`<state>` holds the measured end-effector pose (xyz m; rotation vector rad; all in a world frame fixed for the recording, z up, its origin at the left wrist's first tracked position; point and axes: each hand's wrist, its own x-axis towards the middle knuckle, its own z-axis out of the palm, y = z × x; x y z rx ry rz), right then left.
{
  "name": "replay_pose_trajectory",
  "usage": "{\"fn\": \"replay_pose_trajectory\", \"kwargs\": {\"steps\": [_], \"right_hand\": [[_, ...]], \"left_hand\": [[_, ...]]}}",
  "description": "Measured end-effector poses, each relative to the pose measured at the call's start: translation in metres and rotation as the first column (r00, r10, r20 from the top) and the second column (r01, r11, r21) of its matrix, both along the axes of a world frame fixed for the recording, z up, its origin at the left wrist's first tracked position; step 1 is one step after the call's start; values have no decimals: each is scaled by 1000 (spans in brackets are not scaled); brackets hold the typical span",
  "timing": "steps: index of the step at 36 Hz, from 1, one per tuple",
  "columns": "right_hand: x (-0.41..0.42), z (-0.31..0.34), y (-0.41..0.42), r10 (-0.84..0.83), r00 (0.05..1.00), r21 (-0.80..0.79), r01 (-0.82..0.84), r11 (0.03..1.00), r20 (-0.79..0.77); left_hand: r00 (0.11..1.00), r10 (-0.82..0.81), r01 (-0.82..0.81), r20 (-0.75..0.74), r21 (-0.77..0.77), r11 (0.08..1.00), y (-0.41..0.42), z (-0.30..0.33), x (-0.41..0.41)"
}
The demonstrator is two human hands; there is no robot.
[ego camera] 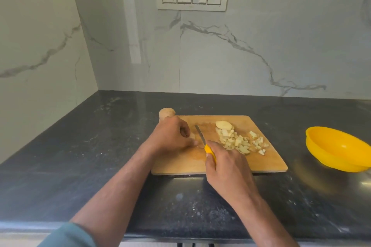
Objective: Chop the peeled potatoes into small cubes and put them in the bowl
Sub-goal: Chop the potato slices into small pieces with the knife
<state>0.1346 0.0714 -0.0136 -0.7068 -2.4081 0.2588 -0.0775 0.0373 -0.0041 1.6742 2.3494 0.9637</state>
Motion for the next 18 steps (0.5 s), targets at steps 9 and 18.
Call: {"fn": "replay_pose_trajectory", "kwargs": {"steps": [9, 18], "right_hand": [[1, 2, -2, 6, 1000, -14, -5, 1000, 30], [1, 1, -1, 16, 1000, -16, -16, 1000, 23]], "left_hand": [[999, -43, 45, 27, -87, 995, -2, 7, -3], [992, -104, 111, 66, -106, 988, -9, 6, -14]]}}
